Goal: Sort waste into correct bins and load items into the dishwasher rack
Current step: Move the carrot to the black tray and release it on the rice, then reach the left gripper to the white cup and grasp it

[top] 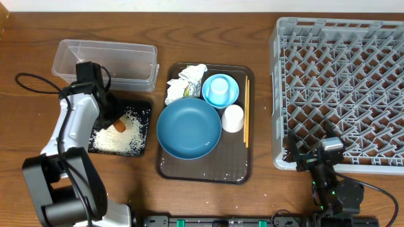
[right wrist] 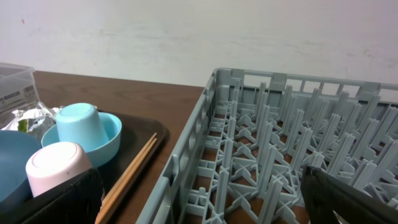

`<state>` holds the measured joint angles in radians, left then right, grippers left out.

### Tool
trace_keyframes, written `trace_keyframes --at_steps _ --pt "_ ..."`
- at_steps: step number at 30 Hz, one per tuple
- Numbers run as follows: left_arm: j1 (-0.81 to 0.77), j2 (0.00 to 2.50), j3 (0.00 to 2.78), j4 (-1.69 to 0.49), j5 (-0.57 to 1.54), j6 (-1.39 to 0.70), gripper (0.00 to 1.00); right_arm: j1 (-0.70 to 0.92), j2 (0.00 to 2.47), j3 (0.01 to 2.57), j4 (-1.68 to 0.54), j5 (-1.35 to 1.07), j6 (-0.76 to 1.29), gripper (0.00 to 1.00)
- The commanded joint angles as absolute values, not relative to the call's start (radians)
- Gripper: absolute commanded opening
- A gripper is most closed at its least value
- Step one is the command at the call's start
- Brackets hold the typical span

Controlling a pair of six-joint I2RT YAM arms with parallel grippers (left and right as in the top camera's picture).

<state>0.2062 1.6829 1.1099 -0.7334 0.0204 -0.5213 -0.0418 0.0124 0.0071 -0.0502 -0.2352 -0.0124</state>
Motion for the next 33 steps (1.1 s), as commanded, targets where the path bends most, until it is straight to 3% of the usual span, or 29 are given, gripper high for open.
trace_keyframes --at_steps 1,3,6,9,19,24,28,33 --pt "0.209 1.691 1.105 -0.746 0.018 -0.56 0.29 -0.059 0.006 0.006 -0.055 -0.236 -0.028 0.99" --pt "0.209 1.691 1.105 -0.754 0.017 -0.559 0.29 -0.059 0.006 0.006 -0.055 -0.236 -0.028 0.99" --pt "0.209 1.691 1.105 -0.76 0.017 -0.559 0.41 -0.059 0.006 0.006 -0.055 -0.236 -0.028 0.99" --pt "0.209 1.691 1.105 -0.761 0.017 -0.559 0.47 -0.059 0.006 0.006 -0.055 -0.236 -0.028 0.99" --pt "0.193 1.573 1.129 -0.784 0.127 -0.467 0.48 -0.059 0.006 0.006 -0.055 -0.236 -0.028 0.99" --pt "0.12 1.376 1.137 -0.758 0.267 -0.437 0.62 -0.059 0.006 0.006 -0.055 -0.236 -0.028 0.99" --pt "0.0 1.259 1.137 -0.709 0.425 -0.435 0.87 -0.059 0.006 0.006 -0.055 -0.236 -0.028 0.99" --pt "-0.174 1.219 1.135 -0.67 0.459 -0.471 0.88 -0.06 0.006 0.006 -0.055 -0.236 -0.028 0.99"
